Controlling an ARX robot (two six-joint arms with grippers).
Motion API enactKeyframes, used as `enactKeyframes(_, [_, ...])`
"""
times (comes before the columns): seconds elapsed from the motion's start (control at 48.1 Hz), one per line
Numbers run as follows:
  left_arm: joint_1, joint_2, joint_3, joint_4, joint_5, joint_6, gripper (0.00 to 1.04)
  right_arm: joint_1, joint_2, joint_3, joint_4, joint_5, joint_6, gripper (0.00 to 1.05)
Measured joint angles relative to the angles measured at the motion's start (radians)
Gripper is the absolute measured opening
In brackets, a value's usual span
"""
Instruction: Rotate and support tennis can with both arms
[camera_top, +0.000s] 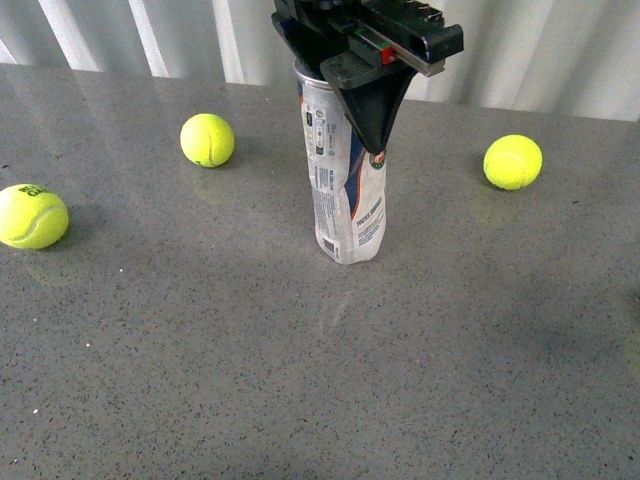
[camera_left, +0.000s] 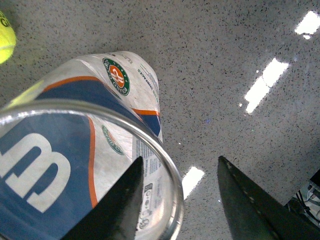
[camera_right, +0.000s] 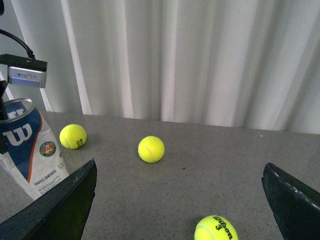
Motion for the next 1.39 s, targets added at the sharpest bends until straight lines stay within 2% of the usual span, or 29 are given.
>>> enactKeyframes(0.062, [-0.005,-0.002,0.003,-0.004,0.001,0.0,0.57,0.0,0.0,0.0,0.0,0.0,0.0,0.97])
enactKeyframes(0.228, [-0.012,-0.01,0.005,-0.016,0.01,-0.002,0.91,0.0,0.0,0.0,0.0,0.0,0.0,0.97])
enactKeyframes(0.291, [-0.01,-0.02,0.005,-0.01,0.018,-0.005,1.0,0.0,0.0,0.0,0.0,0.0,0.0,0.97])
enactKeyframes(0.498, [0.037,-0.103,-0.008,0.099,0.153,-0.161,0.98,0.0,0.0,0.0,0.0,0.0,0.0,0.97])
enactKeyframes(0.644, [0.106,-0.237,-0.148,0.245,0.224,-0.336,0.98,0.0,0.0,0.0,0.0,0.0,0.0,0.97])
enactKeyframes(0.748, [0.157,-0.347,-0.317,0.489,0.174,-0.531,0.98,0.0,0.0,0.0,0.0,0.0,0.0,0.97])
enactKeyframes(0.81, [0.171,-0.378,-0.37,0.576,0.159,-0.603,0.98,0.0,0.0,0.0,0.0,0.0,0.0,0.97])
enactKeyframes(0.997, [0.176,-0.396,-0.396,0.609,0.157,-0.693,0.98,0.0,0.0,0.0,0.0,0.0,0.0,0.97])
enactKeyframes(1.018, [0.172,-0.397,-0.405,0.621,0.137,-0.691,0.98,0.0,0.0,0.0,0.0,0.0,0.0,0.97])
enactKeyframes(1.038, [0.164,-0.414,-0.445,0.694,0.072,-0.686,0.95,0.0,0.0,0.0,0.0,0.0,0.0,0.97])
enactKeyframes(1.101, [0.158,-0.48,-0.629,1.014,-0.195,-0.661,0.84,0.0,0.0,0.0,0.0,0.001,0.0,0.97])
enactKeyframes(1.163, [0.162,-0.563,-0.837,1.337,-0.369,-0.649,0.73,0.0,0.0,0.0,0.0,0.0,0.0,0.97])
enactKeyframes(1.205, [0.172,-0.603,-0.931,1.479,-0.416,-0.646,0.68,0.0,0.0,0.0,0.0,0.002,0.0,0.97])
enactKeyframes(1.267, [0.198,-0.673,-1.069,1.654,-0.429,-0.642,0.59,0.0,0.0,0.0,0.0,0.003,0.0,0.97])
enactKeyframes(1.391, [0.253,-0.797,-1.286,1.849,-0.41,-0.638,0.41,0.0,0.0,0.0,0.0,0.003,0.0,0.97])
